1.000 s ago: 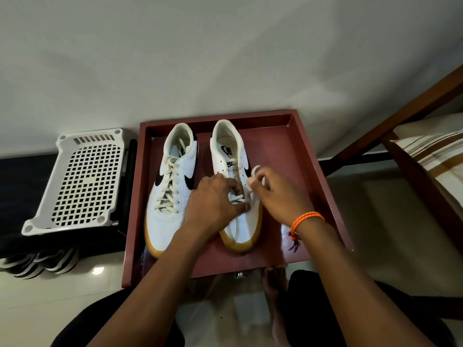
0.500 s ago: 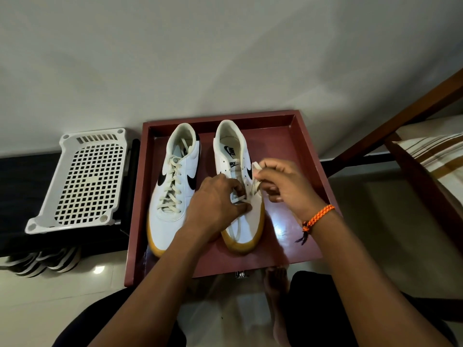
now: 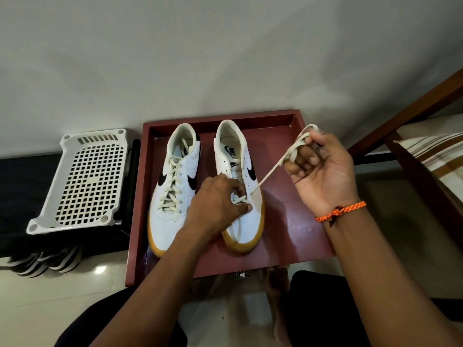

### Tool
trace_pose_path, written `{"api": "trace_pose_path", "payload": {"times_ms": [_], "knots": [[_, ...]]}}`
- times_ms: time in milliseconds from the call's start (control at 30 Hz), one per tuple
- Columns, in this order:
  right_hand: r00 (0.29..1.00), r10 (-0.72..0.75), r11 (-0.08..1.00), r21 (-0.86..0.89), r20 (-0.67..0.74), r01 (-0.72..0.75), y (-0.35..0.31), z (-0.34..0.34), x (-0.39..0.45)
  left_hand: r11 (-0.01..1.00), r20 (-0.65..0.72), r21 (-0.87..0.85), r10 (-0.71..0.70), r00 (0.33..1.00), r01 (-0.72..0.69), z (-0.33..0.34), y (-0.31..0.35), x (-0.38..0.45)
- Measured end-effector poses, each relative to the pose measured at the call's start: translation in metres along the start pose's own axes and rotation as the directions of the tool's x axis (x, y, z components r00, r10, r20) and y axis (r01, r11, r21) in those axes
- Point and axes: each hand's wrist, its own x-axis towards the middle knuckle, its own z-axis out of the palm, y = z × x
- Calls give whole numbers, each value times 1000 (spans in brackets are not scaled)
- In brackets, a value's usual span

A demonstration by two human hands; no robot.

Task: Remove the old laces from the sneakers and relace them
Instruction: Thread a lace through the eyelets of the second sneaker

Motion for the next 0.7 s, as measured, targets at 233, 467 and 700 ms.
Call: {"api": "trace_pose_path", "payload": {"times_ms": [233,467,700], "knots": [[996,89,87,-996,11,3,67,-21,6,1000,3,-9,0,1000,0,1,-1,1],[980,171,80,-993,99,86,64,-18,5,1000,12,7,4,1000,-4,1,0,0],[978,188,192,-980,93,56,51,-12,5,1000,39,15,2,999,-2,-2,2,1]]}}
